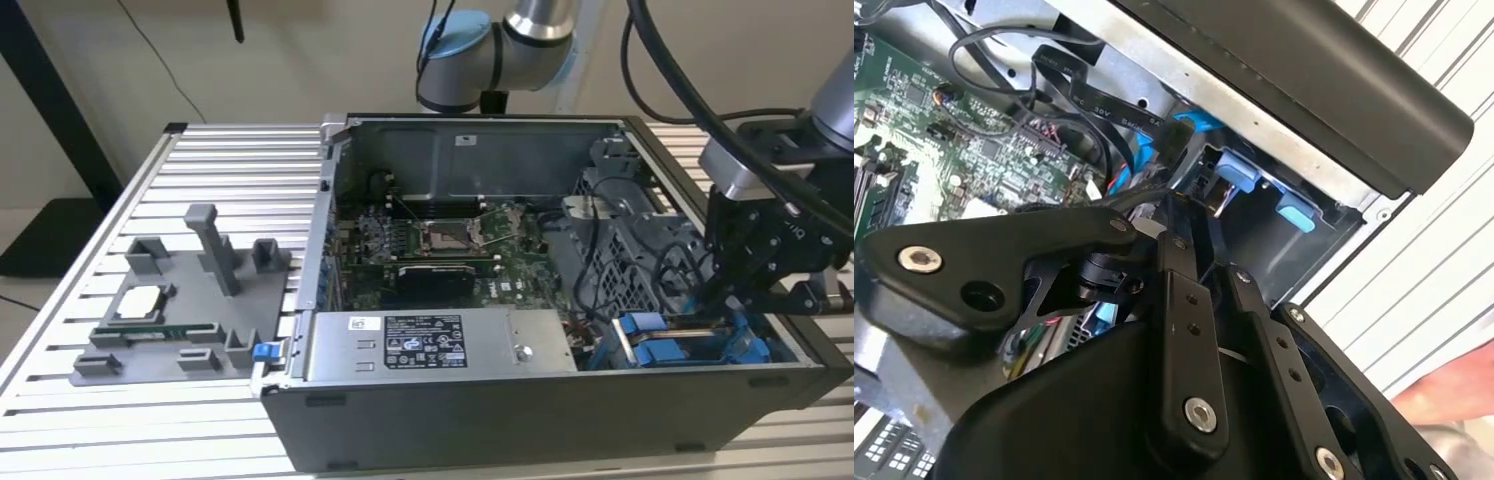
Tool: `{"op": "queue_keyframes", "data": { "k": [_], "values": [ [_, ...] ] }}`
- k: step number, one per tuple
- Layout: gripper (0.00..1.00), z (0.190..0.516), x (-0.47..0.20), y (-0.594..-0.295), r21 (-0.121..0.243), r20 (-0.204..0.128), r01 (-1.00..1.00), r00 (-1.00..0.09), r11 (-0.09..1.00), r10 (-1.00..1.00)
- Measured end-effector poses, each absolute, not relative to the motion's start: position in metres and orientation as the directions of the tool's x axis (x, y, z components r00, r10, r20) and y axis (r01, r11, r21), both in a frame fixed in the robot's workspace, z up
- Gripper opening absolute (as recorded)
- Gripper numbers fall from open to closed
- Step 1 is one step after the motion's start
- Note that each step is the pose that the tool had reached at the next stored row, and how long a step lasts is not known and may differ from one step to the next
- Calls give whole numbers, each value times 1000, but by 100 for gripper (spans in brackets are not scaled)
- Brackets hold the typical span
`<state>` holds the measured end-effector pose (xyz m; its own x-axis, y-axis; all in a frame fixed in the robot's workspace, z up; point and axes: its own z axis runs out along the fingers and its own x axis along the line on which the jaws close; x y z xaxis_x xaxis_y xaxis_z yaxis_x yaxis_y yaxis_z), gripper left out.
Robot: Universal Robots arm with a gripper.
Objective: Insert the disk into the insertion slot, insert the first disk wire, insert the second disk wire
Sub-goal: 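Insert the first disk wire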
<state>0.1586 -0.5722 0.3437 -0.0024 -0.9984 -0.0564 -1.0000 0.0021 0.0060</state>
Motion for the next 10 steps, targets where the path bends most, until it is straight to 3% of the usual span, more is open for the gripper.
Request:
{"op": "queue_keyframes", "data": {
  "k": [10],
  "values": [
    [0, 340, 159, -572, 6, -56, -1000, -6, 6, -998]
  ]
}}
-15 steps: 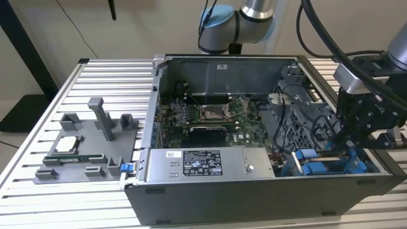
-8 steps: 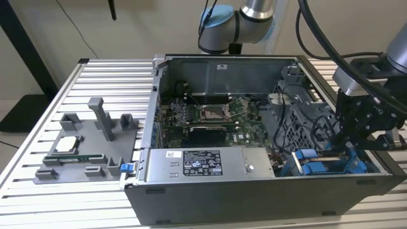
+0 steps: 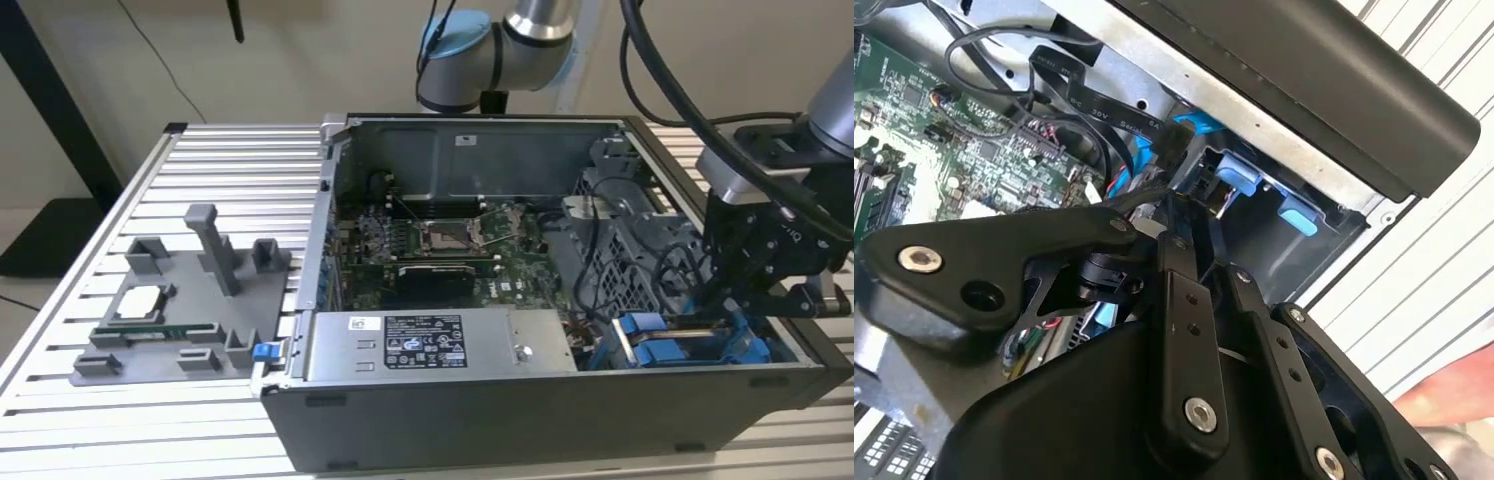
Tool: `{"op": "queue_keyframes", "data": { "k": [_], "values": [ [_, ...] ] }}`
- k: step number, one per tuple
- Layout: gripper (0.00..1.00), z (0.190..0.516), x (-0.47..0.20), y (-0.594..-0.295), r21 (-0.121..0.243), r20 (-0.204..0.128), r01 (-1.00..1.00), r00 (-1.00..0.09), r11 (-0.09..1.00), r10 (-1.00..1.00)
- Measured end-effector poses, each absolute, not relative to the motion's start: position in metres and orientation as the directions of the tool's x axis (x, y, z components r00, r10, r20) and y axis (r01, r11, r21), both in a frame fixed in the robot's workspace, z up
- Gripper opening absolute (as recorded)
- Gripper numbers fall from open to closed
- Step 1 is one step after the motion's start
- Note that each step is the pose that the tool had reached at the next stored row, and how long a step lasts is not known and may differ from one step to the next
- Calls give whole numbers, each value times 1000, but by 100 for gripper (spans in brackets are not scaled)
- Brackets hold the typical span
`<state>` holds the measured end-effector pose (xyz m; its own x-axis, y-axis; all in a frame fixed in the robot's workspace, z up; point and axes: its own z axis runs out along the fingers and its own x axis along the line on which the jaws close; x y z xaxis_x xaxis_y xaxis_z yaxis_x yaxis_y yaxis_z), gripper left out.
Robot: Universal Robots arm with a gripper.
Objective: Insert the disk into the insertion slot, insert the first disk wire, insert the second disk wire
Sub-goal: 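Insert the first disk wire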
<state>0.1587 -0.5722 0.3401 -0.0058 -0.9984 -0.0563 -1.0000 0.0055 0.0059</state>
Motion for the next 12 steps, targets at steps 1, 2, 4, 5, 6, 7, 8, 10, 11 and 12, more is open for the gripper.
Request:
{"op": "queue_keyframes", "data": {
  "k": [1, 2, 4, 5, 6, 7, 8, 10, 11, 12],
  "values": [
    [0, 339, 159, -572, 6, -57, -1000, -7, 6, -998],
    [0, 339, 159, -572, 6, -56, -1000, -7, 7, -998],
    [0, 338, 159, -572, 6, -56, -1000, -9, 8, -998],
    [0, 337, 159, -572, 6, -57, -1000, -9, 9, -998],
    [0, 337, 159, -572, 6, -56, -1000, -10, 10, -998],
    [0, 336, 159, -572, 6, -56, -1000, -11, 11, -998],
    [0, 335, 159, -572, 6, -56, -1000, -12, 11, -998],
    [0, 335, 159, -572, 6, -55, -1000, -13, 12, -998],
    [100, 335, 159, -572, 6, -55, -1000, -13, 13, -998],
    [100, 334, 159, -572, 6, -55, -1000, -13, 13, -998]
  ]
}}
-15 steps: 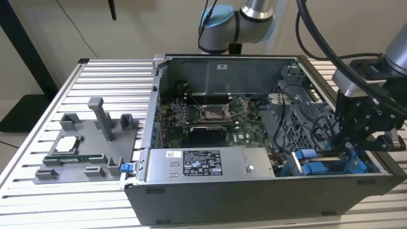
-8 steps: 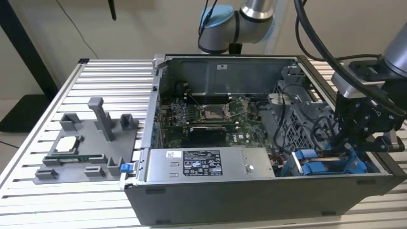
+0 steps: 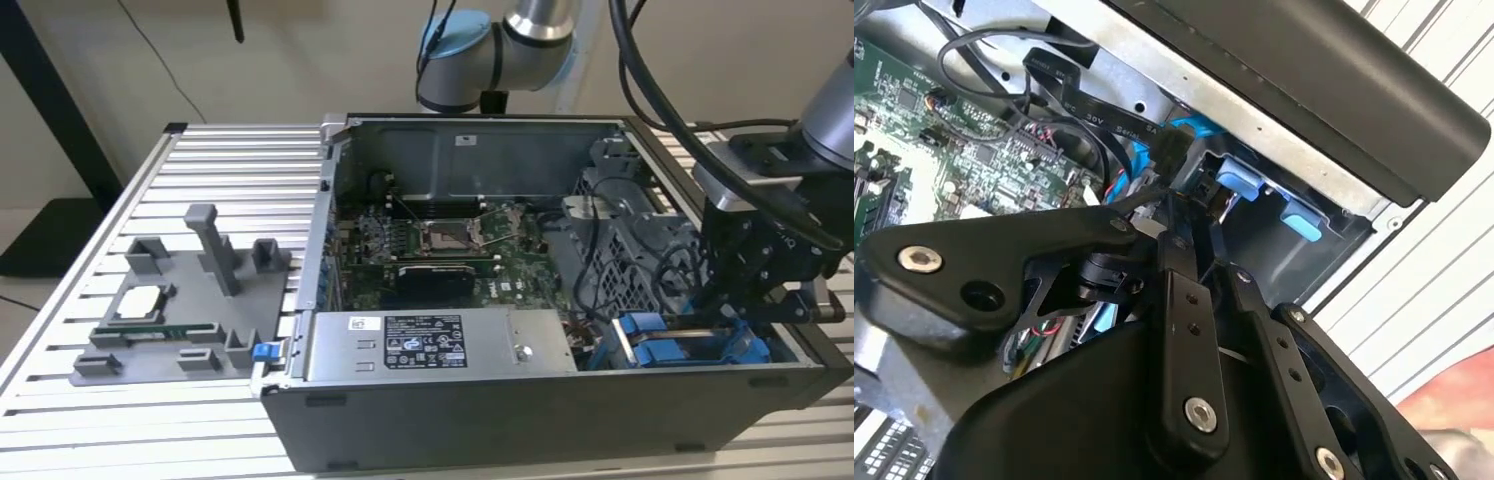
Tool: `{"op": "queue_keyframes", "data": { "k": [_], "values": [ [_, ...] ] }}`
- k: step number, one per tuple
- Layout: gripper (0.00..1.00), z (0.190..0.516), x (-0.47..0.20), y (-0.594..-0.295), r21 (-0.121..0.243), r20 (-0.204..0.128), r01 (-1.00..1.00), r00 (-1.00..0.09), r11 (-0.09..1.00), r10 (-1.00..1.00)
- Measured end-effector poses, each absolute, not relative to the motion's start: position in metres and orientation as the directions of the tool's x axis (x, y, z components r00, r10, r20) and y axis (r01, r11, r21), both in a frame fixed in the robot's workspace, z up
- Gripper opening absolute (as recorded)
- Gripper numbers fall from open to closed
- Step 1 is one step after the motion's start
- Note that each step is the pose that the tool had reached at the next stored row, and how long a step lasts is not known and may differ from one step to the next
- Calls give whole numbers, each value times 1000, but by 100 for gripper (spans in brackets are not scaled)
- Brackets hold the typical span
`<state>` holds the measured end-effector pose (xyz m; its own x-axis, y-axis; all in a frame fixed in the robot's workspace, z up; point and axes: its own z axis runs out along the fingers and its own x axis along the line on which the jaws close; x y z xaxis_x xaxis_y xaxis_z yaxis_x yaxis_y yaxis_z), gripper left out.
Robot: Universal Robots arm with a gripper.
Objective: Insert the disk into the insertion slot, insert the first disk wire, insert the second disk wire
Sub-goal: 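Insert the first disk wire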
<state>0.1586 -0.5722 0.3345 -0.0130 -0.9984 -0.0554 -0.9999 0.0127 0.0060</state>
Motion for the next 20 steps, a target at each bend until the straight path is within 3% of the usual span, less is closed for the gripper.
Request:
{"op": "queue_keyframes", "data": {
  "k": [20],
  "values": [
    [100, 357, 158, -572, 6, -59, -1000, -14, 13, -998]
  ]
}}
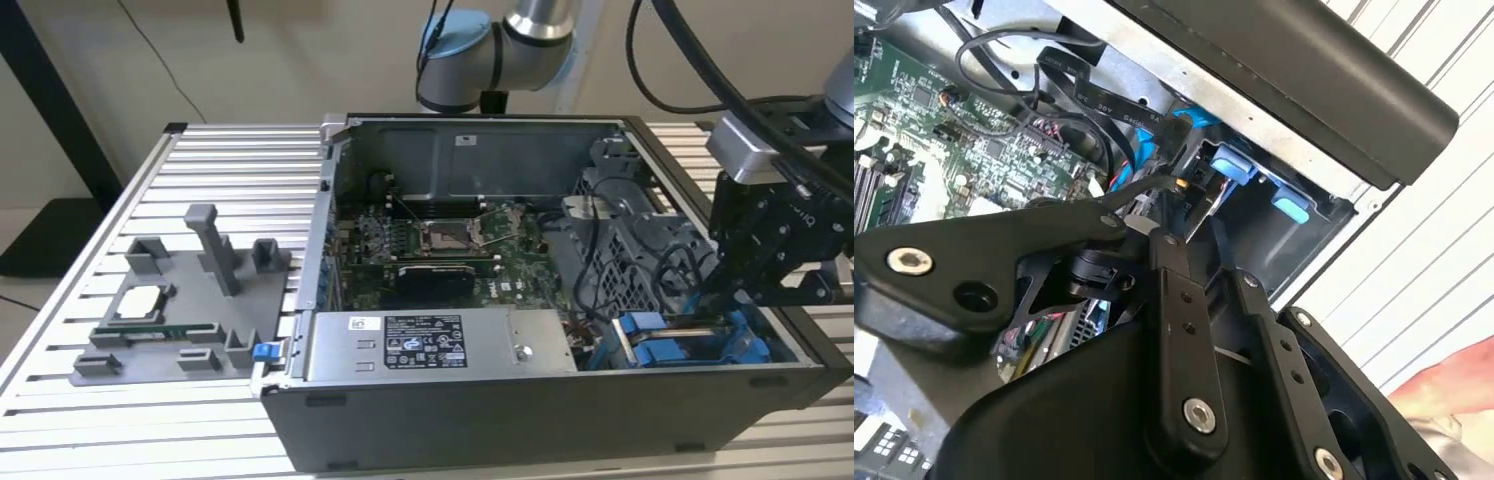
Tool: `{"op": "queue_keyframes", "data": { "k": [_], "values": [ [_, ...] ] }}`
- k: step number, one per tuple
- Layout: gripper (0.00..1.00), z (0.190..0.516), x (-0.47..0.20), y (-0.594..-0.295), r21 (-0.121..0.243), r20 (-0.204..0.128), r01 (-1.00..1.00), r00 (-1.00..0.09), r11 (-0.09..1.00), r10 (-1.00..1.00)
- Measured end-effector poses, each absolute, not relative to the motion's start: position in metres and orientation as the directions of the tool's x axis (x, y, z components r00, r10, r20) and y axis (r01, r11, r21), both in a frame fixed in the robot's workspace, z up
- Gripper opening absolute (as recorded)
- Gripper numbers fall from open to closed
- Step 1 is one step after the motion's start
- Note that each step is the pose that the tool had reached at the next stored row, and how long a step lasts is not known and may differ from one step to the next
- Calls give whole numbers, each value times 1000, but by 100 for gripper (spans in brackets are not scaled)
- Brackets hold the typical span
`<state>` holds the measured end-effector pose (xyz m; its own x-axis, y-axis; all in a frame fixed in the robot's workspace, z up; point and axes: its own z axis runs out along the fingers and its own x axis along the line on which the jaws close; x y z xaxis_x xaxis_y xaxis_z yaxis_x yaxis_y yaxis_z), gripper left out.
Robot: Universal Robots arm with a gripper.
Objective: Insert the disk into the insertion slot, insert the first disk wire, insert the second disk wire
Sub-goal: 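Insert the first disk wire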
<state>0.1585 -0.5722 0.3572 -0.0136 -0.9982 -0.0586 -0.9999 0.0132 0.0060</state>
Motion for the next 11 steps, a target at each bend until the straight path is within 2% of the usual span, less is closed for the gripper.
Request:
{"op": "queue_keyframes", "data": {
  "k": [11],
  "values": [
    [100, 360, 163, -571, 7, -59, -1000, -13, 13, -998]
  ]
}}
